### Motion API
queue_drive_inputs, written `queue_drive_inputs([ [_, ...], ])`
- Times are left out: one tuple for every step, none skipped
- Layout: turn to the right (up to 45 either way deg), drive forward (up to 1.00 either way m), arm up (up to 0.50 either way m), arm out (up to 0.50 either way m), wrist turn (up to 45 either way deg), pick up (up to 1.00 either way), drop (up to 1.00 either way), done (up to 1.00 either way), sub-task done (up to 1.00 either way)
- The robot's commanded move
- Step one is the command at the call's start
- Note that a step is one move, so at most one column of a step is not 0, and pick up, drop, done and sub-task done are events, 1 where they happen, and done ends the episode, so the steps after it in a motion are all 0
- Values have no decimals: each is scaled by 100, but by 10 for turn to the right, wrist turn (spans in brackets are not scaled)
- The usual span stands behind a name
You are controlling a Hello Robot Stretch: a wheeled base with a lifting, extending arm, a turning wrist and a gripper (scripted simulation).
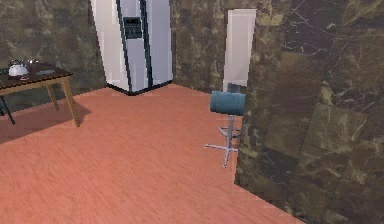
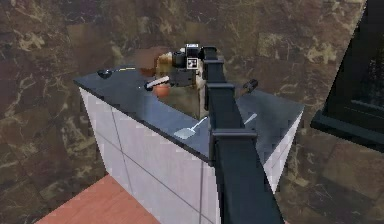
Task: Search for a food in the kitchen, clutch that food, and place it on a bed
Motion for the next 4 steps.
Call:
queue_drive_inputs([
  [0,0,2,0,0,0,0,0,0],
  [0,0,0,0,-450,0,0,0,0],
  [0,0,0,0,-450,0,0,0,0],
  [0,0,0,0,-120,0,0,0,0],
])
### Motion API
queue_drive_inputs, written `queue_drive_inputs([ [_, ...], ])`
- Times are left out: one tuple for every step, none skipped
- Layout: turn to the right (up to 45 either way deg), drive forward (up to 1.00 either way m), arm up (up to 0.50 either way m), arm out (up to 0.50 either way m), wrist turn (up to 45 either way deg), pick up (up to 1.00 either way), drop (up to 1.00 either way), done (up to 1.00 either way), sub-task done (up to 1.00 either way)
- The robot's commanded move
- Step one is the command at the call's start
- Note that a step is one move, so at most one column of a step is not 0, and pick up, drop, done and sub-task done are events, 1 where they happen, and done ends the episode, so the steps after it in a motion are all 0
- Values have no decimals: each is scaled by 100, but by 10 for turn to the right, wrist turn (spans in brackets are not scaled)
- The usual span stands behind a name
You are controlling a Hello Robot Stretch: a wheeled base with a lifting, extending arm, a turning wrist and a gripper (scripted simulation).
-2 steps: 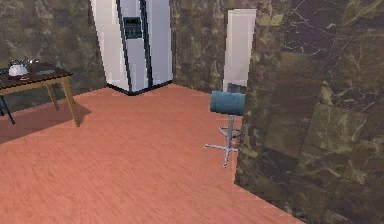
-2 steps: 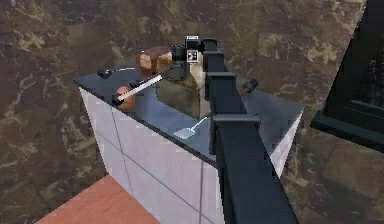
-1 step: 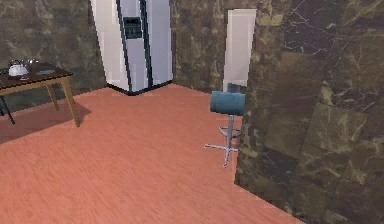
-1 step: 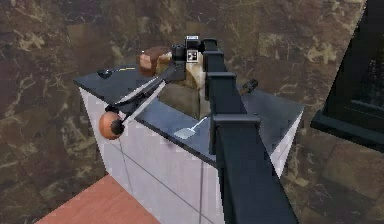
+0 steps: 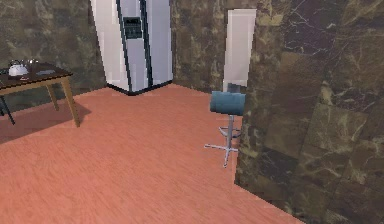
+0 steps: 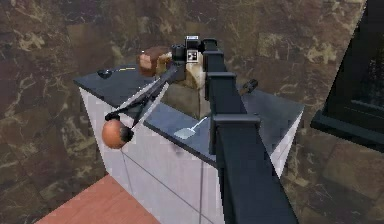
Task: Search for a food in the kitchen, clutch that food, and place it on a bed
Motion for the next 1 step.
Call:
queue_drive_inputs([
  [0,0,0,-46,0,0,0,0,0],
])
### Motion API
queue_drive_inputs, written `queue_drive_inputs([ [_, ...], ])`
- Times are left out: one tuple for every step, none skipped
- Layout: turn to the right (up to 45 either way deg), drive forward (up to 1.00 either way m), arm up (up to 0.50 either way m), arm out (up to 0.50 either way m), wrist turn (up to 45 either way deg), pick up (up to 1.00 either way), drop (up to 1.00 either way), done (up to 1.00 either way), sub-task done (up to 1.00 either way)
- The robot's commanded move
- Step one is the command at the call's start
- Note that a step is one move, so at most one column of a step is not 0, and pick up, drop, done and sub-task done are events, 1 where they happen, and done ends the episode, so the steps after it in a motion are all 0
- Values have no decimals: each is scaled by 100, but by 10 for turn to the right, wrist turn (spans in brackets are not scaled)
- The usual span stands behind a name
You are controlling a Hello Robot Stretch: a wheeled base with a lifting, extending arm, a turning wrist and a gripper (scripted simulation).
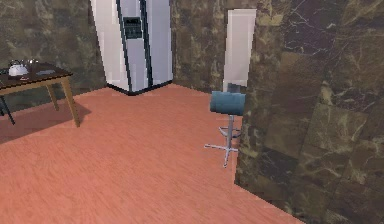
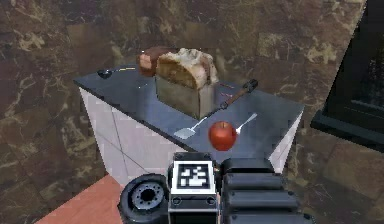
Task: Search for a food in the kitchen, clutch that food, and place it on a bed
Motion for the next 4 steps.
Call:
queue_drive_inputs([
  [-450,0,0,0,0,0,0,0,0],
  [-450,0,0,0,0,0,0,0,0],
  [-180,0,0,0,0,0,0,0,0],
  [0,100,0,0,0,0,0,0,0],
])
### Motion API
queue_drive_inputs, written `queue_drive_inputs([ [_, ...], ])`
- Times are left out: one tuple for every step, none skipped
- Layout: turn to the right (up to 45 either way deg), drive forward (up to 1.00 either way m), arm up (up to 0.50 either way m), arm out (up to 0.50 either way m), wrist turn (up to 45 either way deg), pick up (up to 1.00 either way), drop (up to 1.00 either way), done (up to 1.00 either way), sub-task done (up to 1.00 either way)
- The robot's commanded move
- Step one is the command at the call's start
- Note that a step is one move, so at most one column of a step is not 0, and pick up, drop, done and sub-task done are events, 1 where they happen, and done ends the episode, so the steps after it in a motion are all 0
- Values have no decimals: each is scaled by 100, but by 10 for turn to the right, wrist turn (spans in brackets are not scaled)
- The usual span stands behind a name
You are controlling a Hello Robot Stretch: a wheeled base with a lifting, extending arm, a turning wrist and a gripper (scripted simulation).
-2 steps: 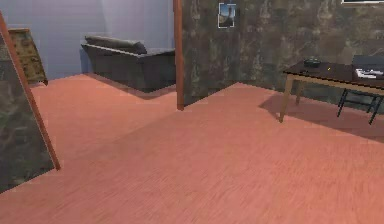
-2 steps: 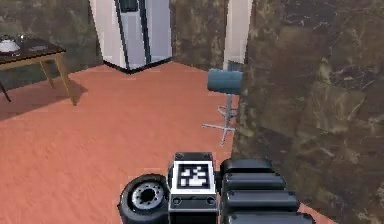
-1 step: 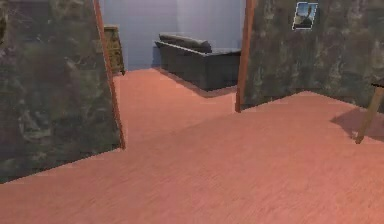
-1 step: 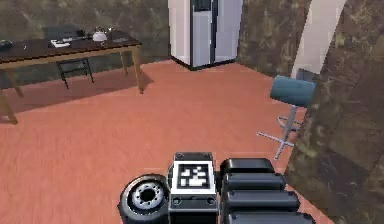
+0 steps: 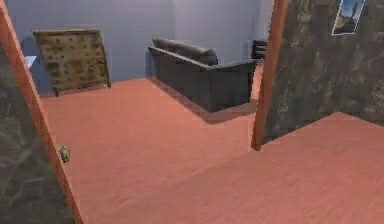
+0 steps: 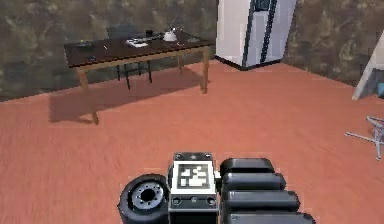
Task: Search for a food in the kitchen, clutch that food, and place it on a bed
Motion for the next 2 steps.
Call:
queue_drive_inputs([
  [0,100,0,0,0,0,0,0,0],
  [-60,0,0,0,0,0,0,0,0],
])
